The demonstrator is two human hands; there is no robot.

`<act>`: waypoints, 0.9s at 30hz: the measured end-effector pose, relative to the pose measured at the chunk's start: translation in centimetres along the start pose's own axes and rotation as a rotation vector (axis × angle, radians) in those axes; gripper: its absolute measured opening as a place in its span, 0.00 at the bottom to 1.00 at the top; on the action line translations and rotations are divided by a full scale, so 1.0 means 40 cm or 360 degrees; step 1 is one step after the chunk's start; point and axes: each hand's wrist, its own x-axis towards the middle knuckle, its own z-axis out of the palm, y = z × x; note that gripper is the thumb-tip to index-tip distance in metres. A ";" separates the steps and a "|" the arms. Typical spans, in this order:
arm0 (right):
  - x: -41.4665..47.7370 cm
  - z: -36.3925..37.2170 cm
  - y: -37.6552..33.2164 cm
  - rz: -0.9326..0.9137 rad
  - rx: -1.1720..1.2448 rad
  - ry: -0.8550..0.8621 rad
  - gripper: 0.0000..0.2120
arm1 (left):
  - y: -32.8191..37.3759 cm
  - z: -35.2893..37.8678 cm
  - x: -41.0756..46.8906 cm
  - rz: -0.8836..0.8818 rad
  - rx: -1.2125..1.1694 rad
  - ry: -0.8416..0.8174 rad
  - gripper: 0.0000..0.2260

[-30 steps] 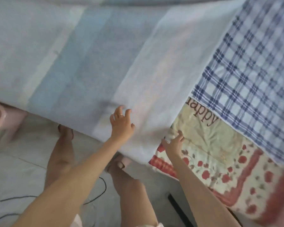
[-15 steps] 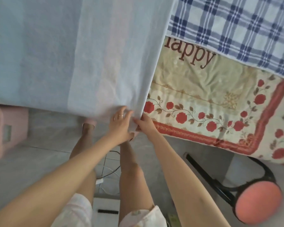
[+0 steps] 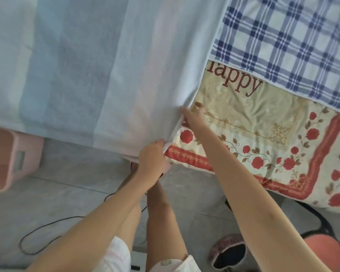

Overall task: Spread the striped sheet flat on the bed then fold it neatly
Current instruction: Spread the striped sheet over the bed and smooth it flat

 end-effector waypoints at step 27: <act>0.104 -0.381 -0.159 -0.0793 -0.1660 0.0324 0.26 | 0.342 0.266 -0.011 -0.0402 0.0543 -0.0324 0.14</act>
